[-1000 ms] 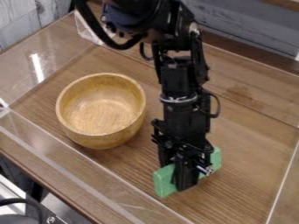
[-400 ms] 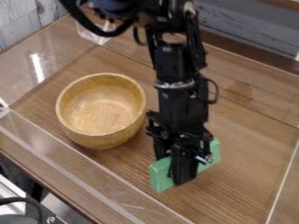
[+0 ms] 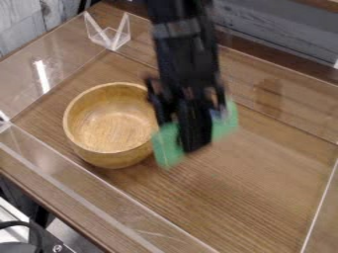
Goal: Put the green block in the brown bowl
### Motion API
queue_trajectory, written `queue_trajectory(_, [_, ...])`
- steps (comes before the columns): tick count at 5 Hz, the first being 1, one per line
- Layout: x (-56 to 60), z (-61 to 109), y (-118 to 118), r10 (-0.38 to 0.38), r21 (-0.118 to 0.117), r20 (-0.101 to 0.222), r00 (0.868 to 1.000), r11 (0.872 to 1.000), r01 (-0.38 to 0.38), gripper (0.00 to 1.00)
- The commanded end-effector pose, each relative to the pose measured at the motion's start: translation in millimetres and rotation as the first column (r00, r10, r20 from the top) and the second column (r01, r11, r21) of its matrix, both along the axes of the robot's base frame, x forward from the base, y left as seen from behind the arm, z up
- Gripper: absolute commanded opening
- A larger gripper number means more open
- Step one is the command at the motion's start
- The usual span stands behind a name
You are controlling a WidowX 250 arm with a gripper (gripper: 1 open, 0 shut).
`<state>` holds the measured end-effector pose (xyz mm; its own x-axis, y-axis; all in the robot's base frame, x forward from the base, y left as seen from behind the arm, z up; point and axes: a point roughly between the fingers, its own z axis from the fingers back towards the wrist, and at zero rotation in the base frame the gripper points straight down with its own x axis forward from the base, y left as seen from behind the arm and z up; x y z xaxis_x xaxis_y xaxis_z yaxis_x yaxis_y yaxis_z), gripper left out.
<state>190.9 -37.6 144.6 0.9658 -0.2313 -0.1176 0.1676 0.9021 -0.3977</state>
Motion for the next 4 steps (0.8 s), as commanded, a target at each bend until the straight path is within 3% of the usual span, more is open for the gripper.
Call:
queue_trajectory(1, [7.2,59.0,46,0.108,0.013,0.095,0.990,0.994,-0.110,0.00])
queue_trajectory(2, [-5.5,82.7,96,0.155,0.021,0.122,0.980,0.987,-0.158,0.00])
queue_trajectory(3, [0.0,71.7,146,0.138,0.024,0.145,0.980,0.989,-0.143,0.00])
queue_trajectory(4, [3.7,53.9,169,0.112,0.026,0.160,0.981,0.993,-0.117,0.00])
